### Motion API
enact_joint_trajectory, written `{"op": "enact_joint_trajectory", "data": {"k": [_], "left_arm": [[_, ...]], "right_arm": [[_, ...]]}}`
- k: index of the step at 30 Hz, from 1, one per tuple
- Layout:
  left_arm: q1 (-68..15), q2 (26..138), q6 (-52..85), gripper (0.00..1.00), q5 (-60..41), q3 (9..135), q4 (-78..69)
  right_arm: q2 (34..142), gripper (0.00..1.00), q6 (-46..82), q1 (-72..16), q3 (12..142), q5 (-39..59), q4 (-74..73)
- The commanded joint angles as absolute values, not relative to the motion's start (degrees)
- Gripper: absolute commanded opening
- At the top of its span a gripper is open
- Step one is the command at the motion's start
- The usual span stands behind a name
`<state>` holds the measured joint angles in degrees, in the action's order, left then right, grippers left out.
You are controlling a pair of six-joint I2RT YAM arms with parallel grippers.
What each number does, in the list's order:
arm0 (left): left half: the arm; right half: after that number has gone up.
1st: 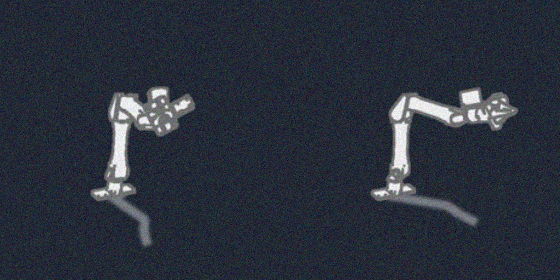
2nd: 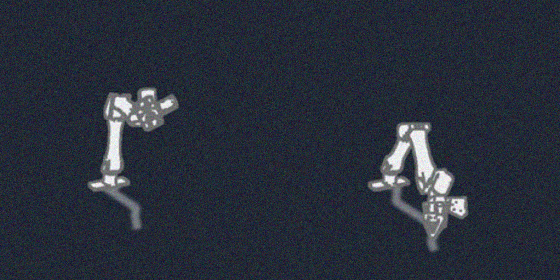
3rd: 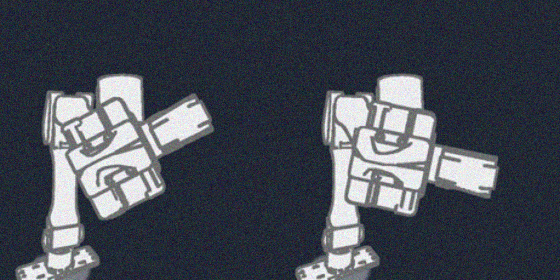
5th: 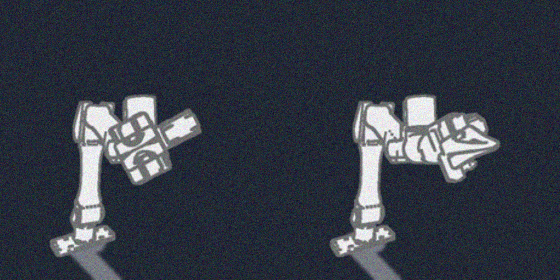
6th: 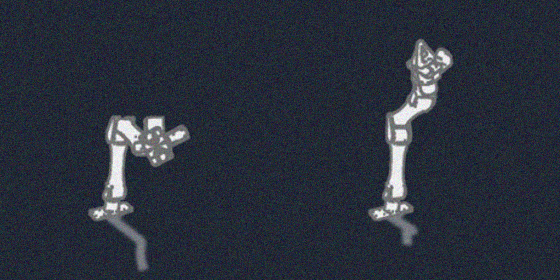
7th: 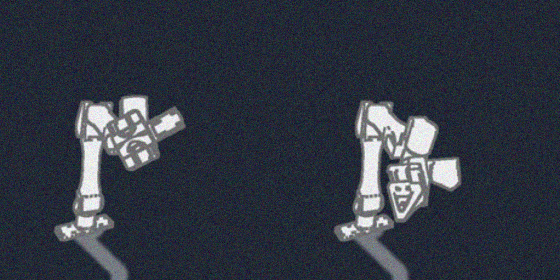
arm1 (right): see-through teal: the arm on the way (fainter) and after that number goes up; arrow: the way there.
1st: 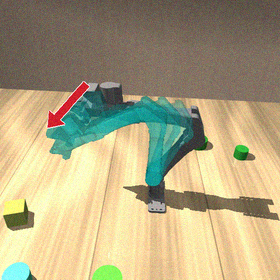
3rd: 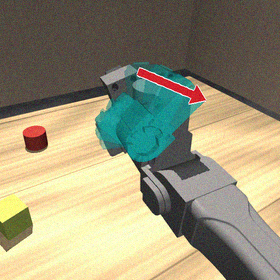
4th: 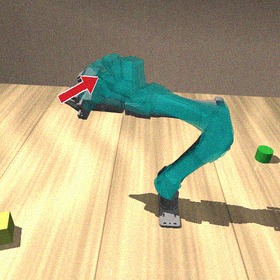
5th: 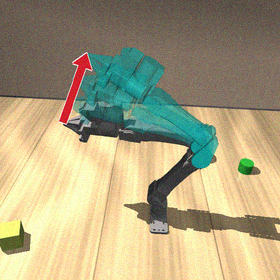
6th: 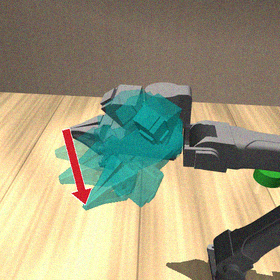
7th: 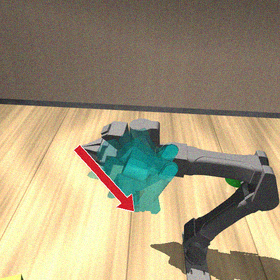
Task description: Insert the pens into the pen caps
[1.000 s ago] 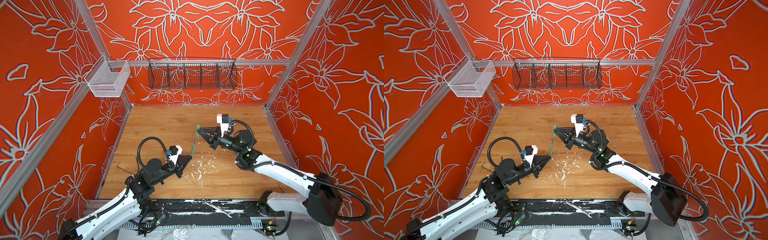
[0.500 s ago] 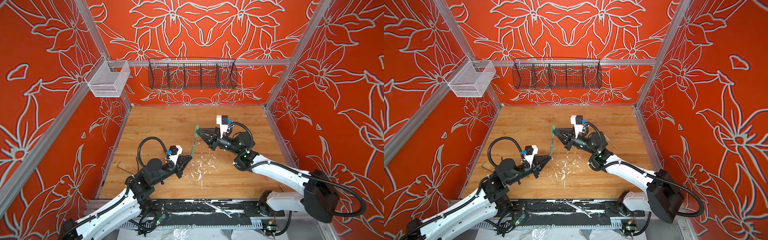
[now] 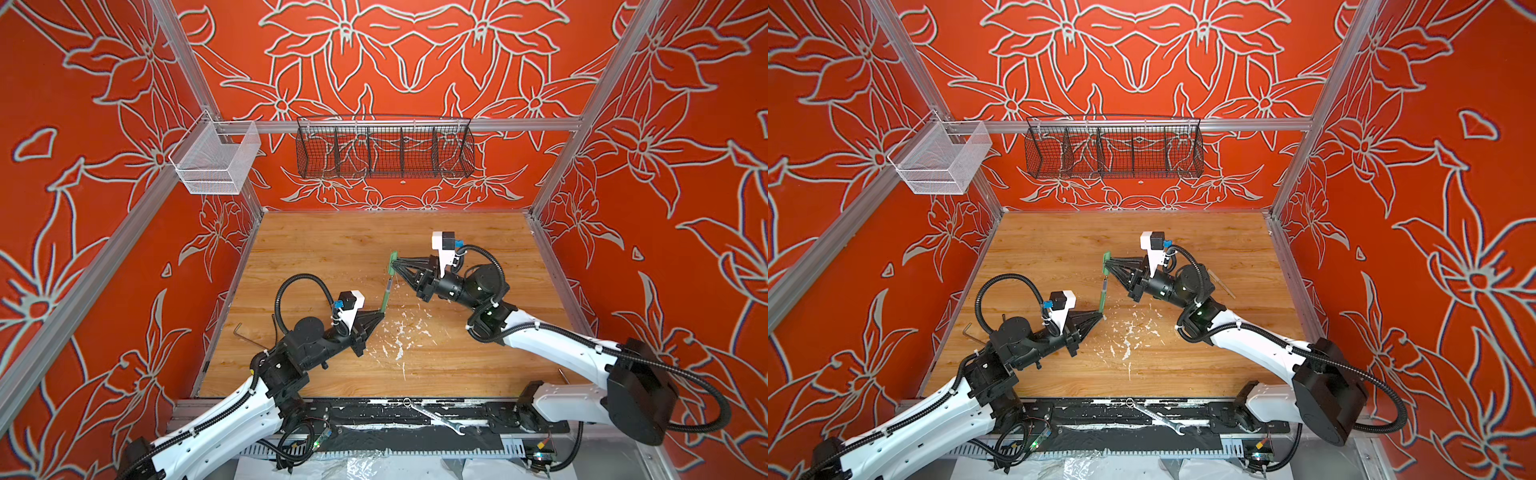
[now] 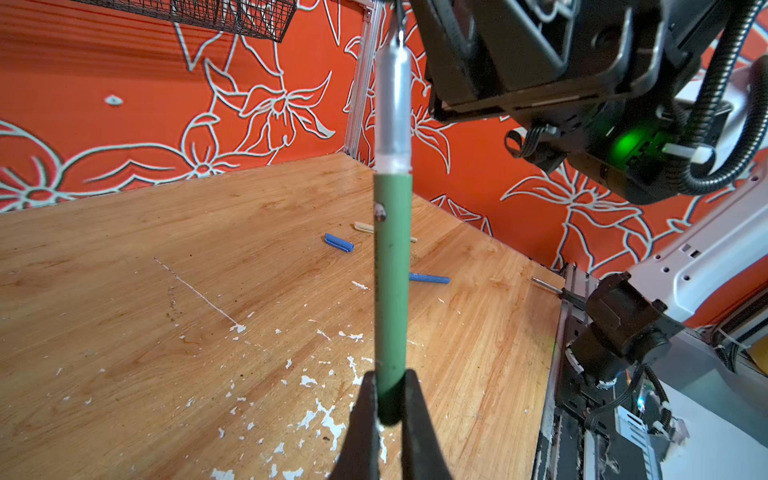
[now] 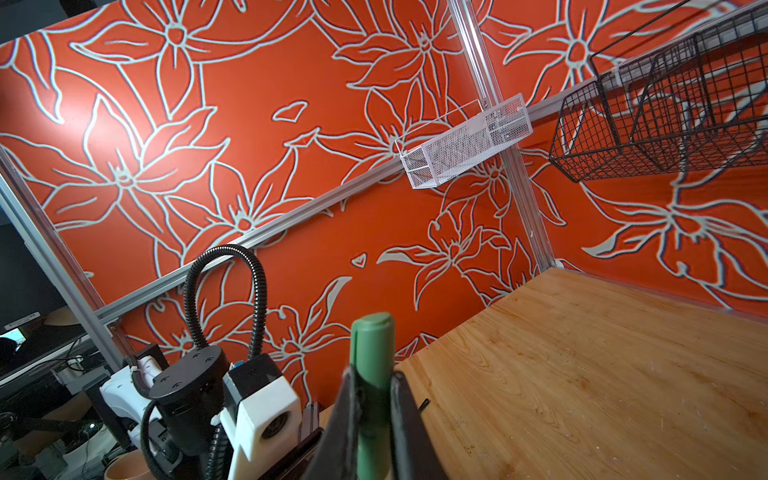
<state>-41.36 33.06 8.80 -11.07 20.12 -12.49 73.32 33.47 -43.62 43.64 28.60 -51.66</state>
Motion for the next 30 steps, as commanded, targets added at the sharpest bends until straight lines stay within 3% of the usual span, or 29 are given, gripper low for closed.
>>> {"op": "enact_joint_trajectory", "data": {"k": [1, 30], "left_arm": [[-41.0, 32.5, 8.6, 0.0, -11.3, 21.4, -12.9], [-40.8, 33.5, 8.6, 0.0, -10.5, 22.6, -14.6]], "right_arm": [[72.8, 0.05, 33.5, -44.1, 42.6, 27.6, -52.2], [74.8, 0.05, 38.0, -45.3, 40.2, 26.6, -59.4]]}}
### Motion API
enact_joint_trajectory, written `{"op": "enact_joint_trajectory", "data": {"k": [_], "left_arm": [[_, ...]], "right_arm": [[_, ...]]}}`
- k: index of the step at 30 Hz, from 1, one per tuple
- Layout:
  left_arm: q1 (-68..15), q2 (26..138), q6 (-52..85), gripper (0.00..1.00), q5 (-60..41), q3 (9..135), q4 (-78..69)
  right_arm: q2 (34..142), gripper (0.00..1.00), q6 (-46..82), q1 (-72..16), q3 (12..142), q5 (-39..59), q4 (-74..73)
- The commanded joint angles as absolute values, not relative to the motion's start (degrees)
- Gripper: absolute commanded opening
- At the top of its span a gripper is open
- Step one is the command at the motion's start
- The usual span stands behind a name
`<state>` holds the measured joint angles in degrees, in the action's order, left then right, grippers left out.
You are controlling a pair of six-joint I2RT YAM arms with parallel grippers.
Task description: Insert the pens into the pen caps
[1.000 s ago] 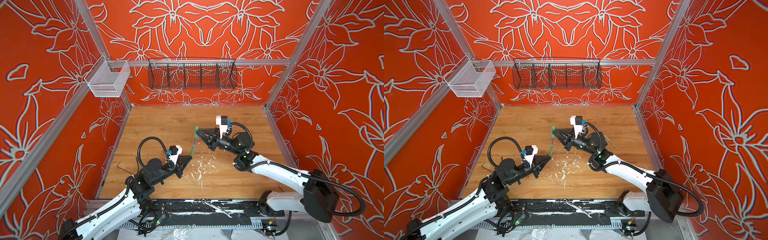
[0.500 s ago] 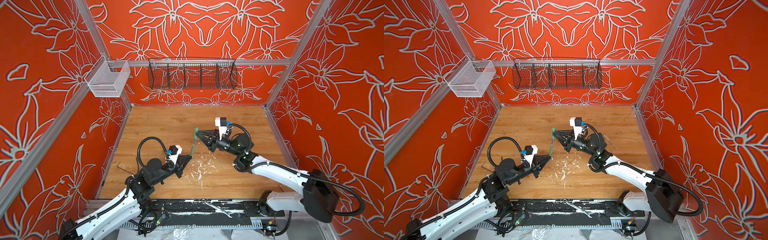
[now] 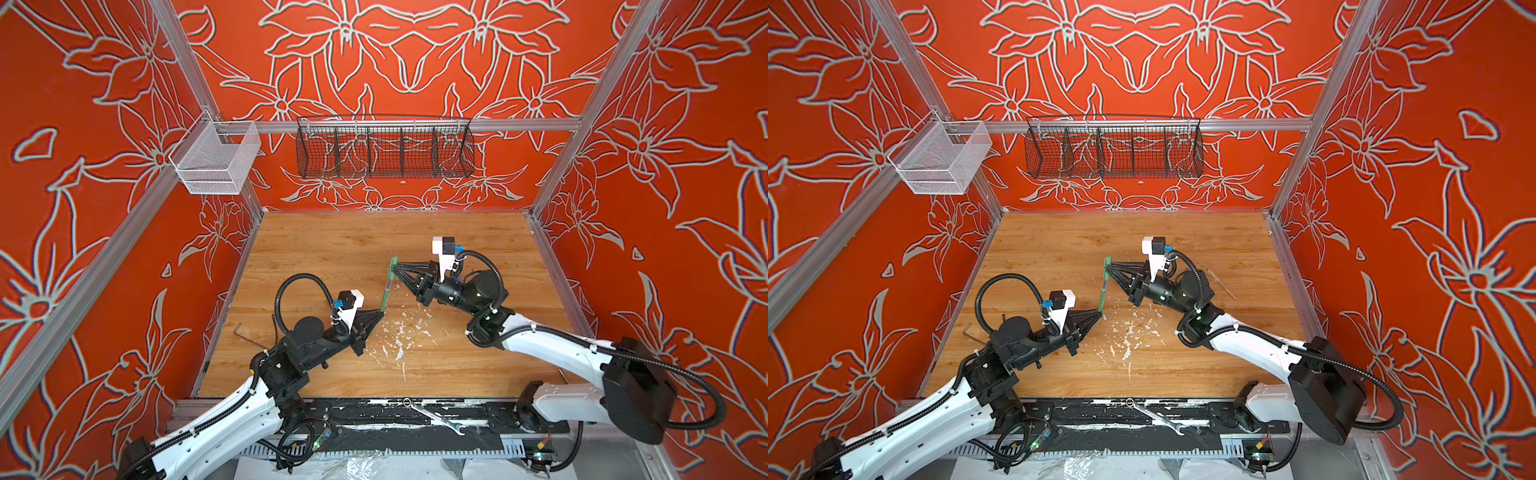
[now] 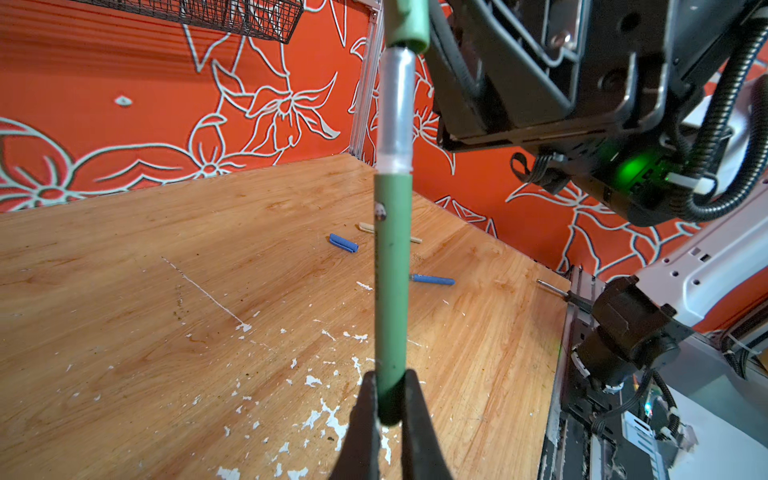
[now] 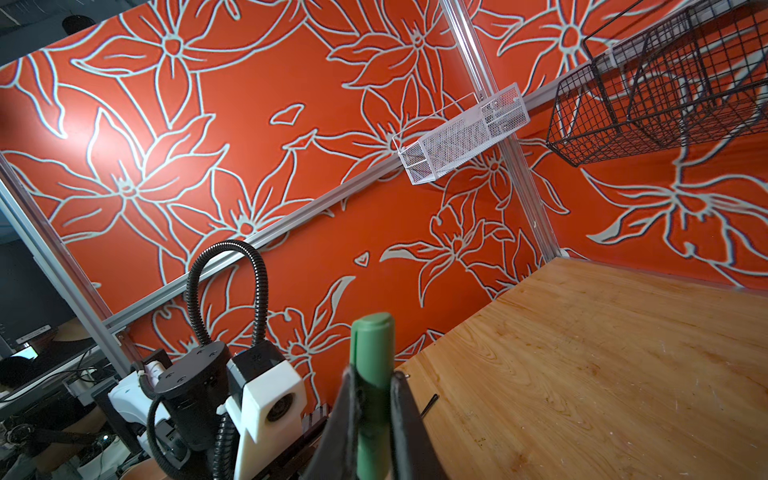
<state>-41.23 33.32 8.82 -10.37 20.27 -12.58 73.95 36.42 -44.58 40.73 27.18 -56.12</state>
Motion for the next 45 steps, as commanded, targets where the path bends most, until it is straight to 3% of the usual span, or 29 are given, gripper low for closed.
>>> {"op": "enact_joint_trajectory", "data": {"k": [1, 34, 41, 45], "left_arm": [[-40.8, 33.7, 8.6, 0.0, -10.6, 22.7, -14.5], [-39.3, 32.4, 8.6, 0.0, -9.0, 23.8, -14.1], [-38.3, 33.5, 7.6, 0.0, -11.1, 26.9, -13.5], [-38.2, 35.5, 7.3, 0.0, -13.1, 28.5, -13.0]], "right_arm": [[75.1, 0.05, 38.4, -45.3, 40.4, 26.7, -60.0], [72.5, 0.05, 32.1, -46.7, 40.4, 25.6, -52.3], [71.4, 0.16, 29.5, -47.0, 40.5, 24.8, -48.7], [70.5, 0.33, 28.1, -47.0, 41.7, 25.5, -45.6]]}}
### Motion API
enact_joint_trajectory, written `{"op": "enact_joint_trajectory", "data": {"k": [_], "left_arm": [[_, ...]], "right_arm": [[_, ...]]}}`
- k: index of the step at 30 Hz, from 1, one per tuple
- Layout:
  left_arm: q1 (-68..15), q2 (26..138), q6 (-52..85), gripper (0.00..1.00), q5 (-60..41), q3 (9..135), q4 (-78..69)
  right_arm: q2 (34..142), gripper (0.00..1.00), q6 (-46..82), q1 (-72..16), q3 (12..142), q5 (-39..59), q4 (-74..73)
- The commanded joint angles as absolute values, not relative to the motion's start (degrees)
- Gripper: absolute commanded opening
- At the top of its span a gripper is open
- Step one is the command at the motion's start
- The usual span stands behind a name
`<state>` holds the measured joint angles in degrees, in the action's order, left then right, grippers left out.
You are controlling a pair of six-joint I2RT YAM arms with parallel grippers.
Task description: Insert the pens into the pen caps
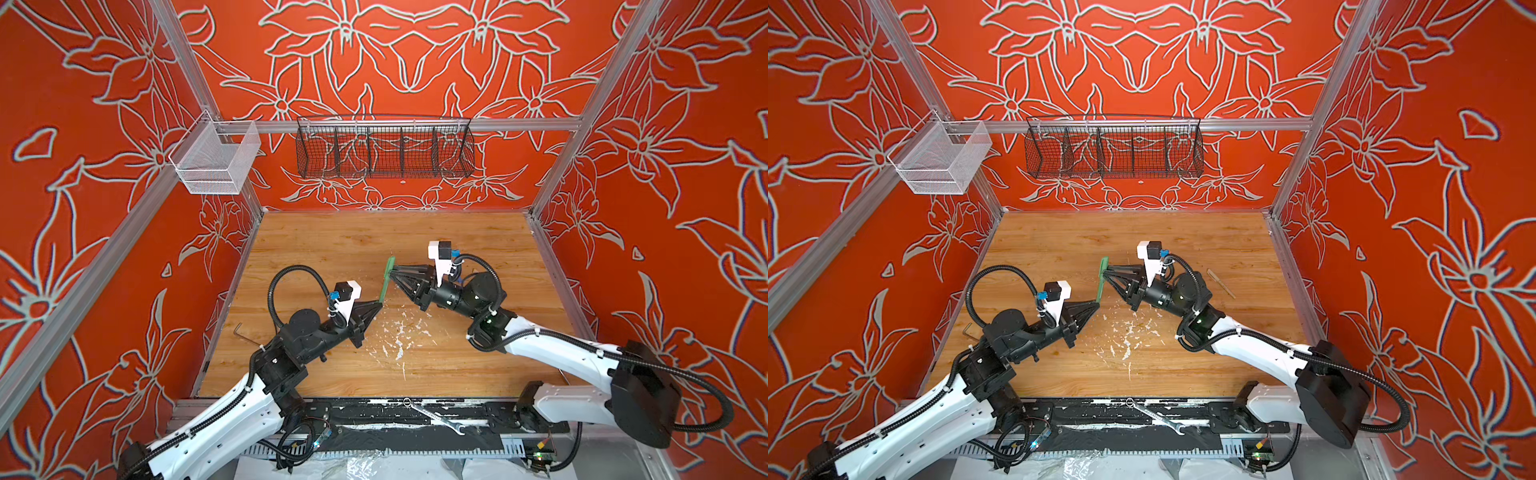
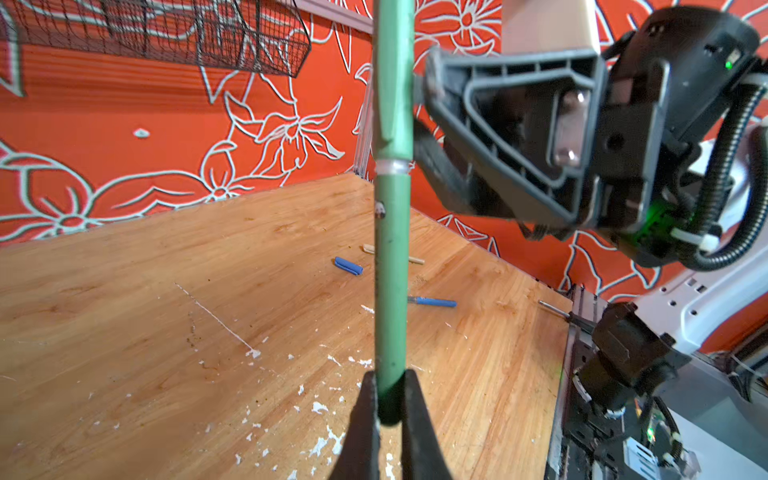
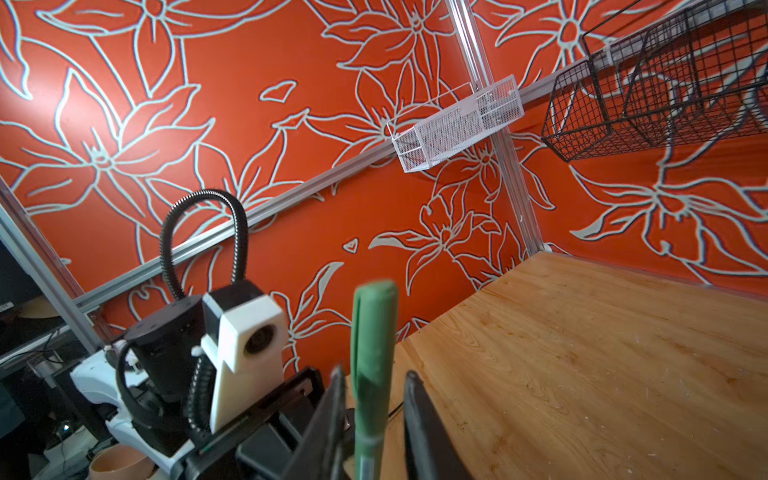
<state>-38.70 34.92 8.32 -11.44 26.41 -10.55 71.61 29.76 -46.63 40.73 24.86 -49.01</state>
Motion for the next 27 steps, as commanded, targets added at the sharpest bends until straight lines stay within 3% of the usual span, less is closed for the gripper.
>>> {"op": "enact_joint_trajectory", "data": {"k": [1, 6, 9, 14, 19, 27], "left_arm": [[-38.2, 35.9, 7.3, 0.0, -13.4, 28.6, -13.0], [-38.1, 35.8, 7.0, 0.0, -13.4, 29.4, -9.6], [-38.1, 34.8, 6.7, 0.0, -13.3, 30.2, -5.8], [-37.8, 33.7, 6.8, 0.0, -13.3, 31.4, -1.7], [-37.4, 33.5, 7.5, 0.0, -14.0, 31.6, -1.3], [-36.8, 35.0, 8.1, 0.0, -15.4, 32.2, -1.1]], "right_arm": [[70.3, 0.37, 27.4, -47.0, 42.4, 25.7, -43.7], [66.9, 0.53, 22.7, -46.6, 47.0, 26.8, -28.6], [65.6, 0.55, 21.4, -44.5, 50.3, 31.3, -21.0], [69.2, 0.55, 27.3, -38.1, 56.2, 44.6, -15.5], [73.1, 0.55, 27.1, -37.4, 59.8, 52.8, -13.9], [72.2, 0.56, 22.8, -38.3, 59.7, 50.4, -11.0]]}}
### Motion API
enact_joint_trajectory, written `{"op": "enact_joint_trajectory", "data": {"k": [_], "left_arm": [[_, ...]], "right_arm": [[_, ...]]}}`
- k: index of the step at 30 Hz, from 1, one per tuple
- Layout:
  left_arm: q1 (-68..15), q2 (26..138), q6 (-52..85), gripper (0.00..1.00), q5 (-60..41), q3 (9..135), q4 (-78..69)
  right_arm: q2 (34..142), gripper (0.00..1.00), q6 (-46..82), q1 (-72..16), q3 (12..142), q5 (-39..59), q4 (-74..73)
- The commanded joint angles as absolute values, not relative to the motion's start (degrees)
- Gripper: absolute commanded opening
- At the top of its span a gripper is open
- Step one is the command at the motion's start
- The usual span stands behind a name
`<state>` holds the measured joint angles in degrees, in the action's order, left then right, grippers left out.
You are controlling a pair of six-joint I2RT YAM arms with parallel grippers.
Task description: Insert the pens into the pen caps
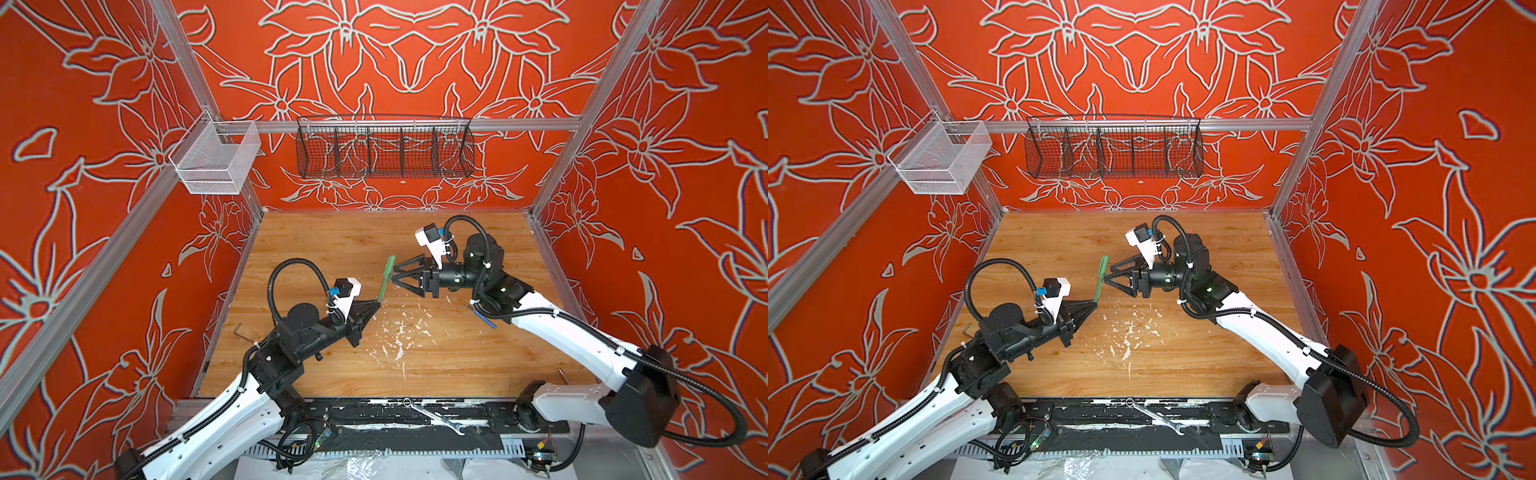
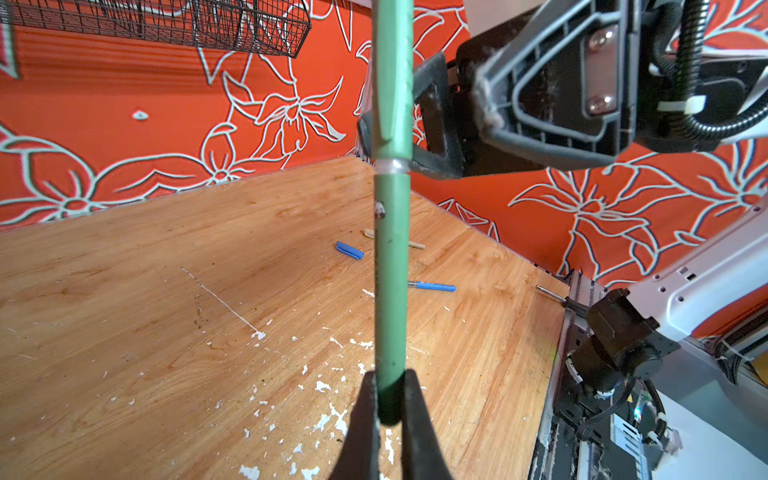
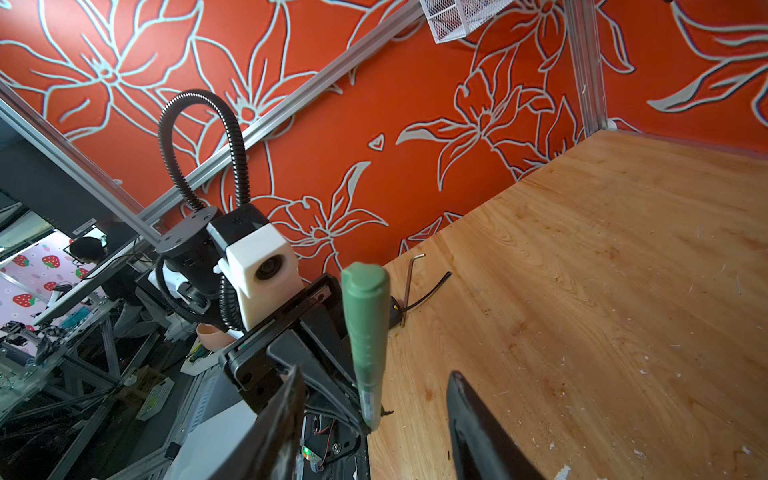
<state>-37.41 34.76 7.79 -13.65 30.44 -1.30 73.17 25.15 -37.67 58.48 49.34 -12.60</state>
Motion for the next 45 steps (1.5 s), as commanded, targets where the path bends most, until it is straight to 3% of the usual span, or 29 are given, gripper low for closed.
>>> {"op": "enact_joint_trajectory", "data": {"k": [1, 9, 16, 19, 23, 26, 28, 29, 31, 32, 35, 39, 45], "left_arm": [[-36.8, 35.3, 8.1, 0.0, -15.7, 32.3, -1.2], [-36.6, 37.1, 8.4, 0.0, -17.9, 33.0, -1.5], [-36.5, 37.7, 8.6, 0.0, -18.4, 32.9, -1.7], [-36.3, 37.9, 8.6, 0.0, -18.3, 33.0, -1.8], [-36.1, 39.2, 8.9, 0.0, -18.5, 33.7, -1.7], [-35.9, 40.8, 9.5, 0.0, -18.5, 35.1, -0.8], [-35.7, 41.9, 9.6, 0.0, -18.7, 36.6, 0.3], [-35.6, 42.5, 9.5, 0.09, -19.1, 37.6, 1.2], [-35.2, 43.4, 8.8, 0.46, -19.7, 40.0, 4.5], [-35.0, 43.6, 8.3, 0.6, -19.9, 41.1, 6.2], [-33.5, 44.1, 7.4, 0.81, -20.0, 43.5, 10.6], [-31.3, 46.2, 7.0, 0.88, -23.9, 45.4, 12.2], [-30.8, 53.2, 6.0, 0.87, -31.5, 47.8, 11.6]], "right_arm": [[72.5, 0.56, 22.7, -38.4, 59.8, 50.2, -10.9], [75.9, 0.55, 22.8, -39.7, 61.4, 50.9, -12.2], [77.2, 0.48, 23.8, -40.1, 61.1, 50.2, -14.5], [77.2, 0.37, 24.3, -40.1, 60.6, 50.1, -15.4], [77.1, 0.1, 24.3, -40.1, 60.6, 49.7, -15.0], [77.3, 0.0, 24.8, -40.1, 61.9, 48.8, -11.9], [77.5, 0.0, 24.5, -39.9, 63.2, 46.3, -7.6], [77.6, 0.0, 23.9, -39.8, 63.9, 45.0, -5.0], [77.1, 0.0, 23.5, -39.2, 64.8, 42.0, -0.8], [76.7, 0.0, 24.0, -38.7, 64.6, 40.5, 0.1], [75.4, 0.0, 26.9, -36.8, 63.1, 38.6, 0.0], [74.2, 0.0, 29.8, -35.6, 61.7, 36.3, 0.9], [72.8, 0.0, 33.0, -34.7, 59.4, 36.1, -0.4]]}}
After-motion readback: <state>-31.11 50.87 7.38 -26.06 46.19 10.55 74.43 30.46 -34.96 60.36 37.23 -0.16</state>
